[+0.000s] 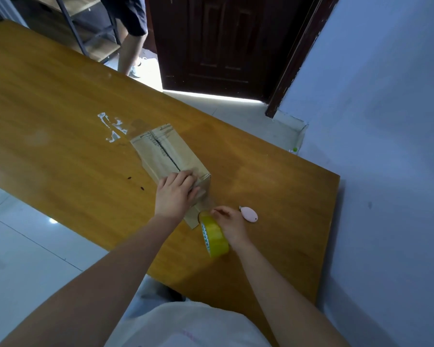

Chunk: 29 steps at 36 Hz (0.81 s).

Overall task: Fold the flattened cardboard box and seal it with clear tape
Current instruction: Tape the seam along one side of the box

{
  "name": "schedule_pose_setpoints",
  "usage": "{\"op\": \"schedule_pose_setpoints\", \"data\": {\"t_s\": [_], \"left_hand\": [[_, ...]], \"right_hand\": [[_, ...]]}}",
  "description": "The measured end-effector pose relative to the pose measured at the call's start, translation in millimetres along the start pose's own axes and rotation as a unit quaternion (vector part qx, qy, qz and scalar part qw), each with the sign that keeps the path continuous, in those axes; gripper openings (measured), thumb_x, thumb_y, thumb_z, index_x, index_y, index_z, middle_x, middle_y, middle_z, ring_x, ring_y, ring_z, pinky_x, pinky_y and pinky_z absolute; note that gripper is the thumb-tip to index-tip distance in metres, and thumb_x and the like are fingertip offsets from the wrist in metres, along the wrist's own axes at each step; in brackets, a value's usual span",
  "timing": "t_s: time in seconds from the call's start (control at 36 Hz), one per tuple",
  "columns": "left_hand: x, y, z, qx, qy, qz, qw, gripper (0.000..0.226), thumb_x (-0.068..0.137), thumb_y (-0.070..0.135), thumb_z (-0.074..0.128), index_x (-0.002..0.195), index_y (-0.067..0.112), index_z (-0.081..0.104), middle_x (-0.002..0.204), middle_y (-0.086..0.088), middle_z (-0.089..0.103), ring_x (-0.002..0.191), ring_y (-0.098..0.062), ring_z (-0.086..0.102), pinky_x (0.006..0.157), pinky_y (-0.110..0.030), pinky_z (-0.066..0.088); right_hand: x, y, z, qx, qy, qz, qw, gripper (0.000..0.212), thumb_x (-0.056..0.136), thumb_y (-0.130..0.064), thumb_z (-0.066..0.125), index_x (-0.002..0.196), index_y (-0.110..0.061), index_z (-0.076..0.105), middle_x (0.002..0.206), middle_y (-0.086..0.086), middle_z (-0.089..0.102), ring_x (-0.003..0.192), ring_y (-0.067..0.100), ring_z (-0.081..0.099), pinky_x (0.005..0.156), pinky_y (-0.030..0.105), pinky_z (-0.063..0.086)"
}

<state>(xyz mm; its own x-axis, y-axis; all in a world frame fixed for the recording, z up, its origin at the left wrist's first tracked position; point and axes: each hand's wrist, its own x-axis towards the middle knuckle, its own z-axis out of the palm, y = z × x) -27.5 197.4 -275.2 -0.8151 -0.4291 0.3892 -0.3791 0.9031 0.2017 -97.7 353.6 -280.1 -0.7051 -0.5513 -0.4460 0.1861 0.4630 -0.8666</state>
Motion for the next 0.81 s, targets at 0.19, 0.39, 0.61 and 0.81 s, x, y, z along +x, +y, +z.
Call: {"op": "schedule_pose_setpoints", "data": {"t_s": [0.19,0.39,0.61,0.81], "left_hand": [[-2.6,-5.5,3.2,0.016,0.003,0.042,0.999,0.037,0.088,0.038,0.044,0.104,0.013,0.066,0.111,-0.003,0.066,0.093,-0.024,0.056,0.077,-0.033,0.032],[-4.7,-6.3,5.8,0.04,0.002,0.06,0.997,0.041,0.087,0.035,0.043,0.114,0.012,0.062,0.116,-0.003,0.064,0.101,-0.02,0.044,0.08,-0.033,0.032],[-7.1,-8.4,5.2,0.086,-0.03,0.079,0.993,0.051,0.081,0.031,0.062,0.128,0.012,0.054,0.125,-0.004,0.06,0.106,-0.024,0.048,0.08,-0.038,0.048],[-0.6,-0.1,-4.7,0.038,-0.008,0.045,0.998,0.042,0.083,0.041,0.048,0.11,0.014,0.066,0.112,-0.002,0.065,0.095,-0.024,0.062,0.077,-0.035,0.047]], "right_hand": [[-0.6,-2.2,0.6,-0.01,0.007,0.01,1.0,0.008,0.091,-0.02,0.06,0.09,-0.017,0.067,0.082,-0.007,0.063,0.079,0.007,0.057,0.067,0.014,0.042],[-1.6,-4.2,0.2,-0.018,0.011,0.013,1.0,0.008,0.091,-0.021,0.059,0.089,-0.018,0.066,0.082,-0.007,0.062,0.078,0.006,0.056,0.067,0.015,0.041],[0.1,-5.5,1.5,-0.015,0.01,0.016,1.0,0.01,0.092,-0.018,0.058,0.092,-0.013,0.067,0.079,-0.008,0.061,0.074,0.003,0.053,0.067,0.014,0.04],[0.7,-5.8,1.9,-0.015,0.012,0.02,1.0,0.01,0.092,-0.018,0.058,0.093,-0.013,0.067,0.086,-0.002,0.062,0.078,0.007,0.054,0.066,0.011,0.039]]}}
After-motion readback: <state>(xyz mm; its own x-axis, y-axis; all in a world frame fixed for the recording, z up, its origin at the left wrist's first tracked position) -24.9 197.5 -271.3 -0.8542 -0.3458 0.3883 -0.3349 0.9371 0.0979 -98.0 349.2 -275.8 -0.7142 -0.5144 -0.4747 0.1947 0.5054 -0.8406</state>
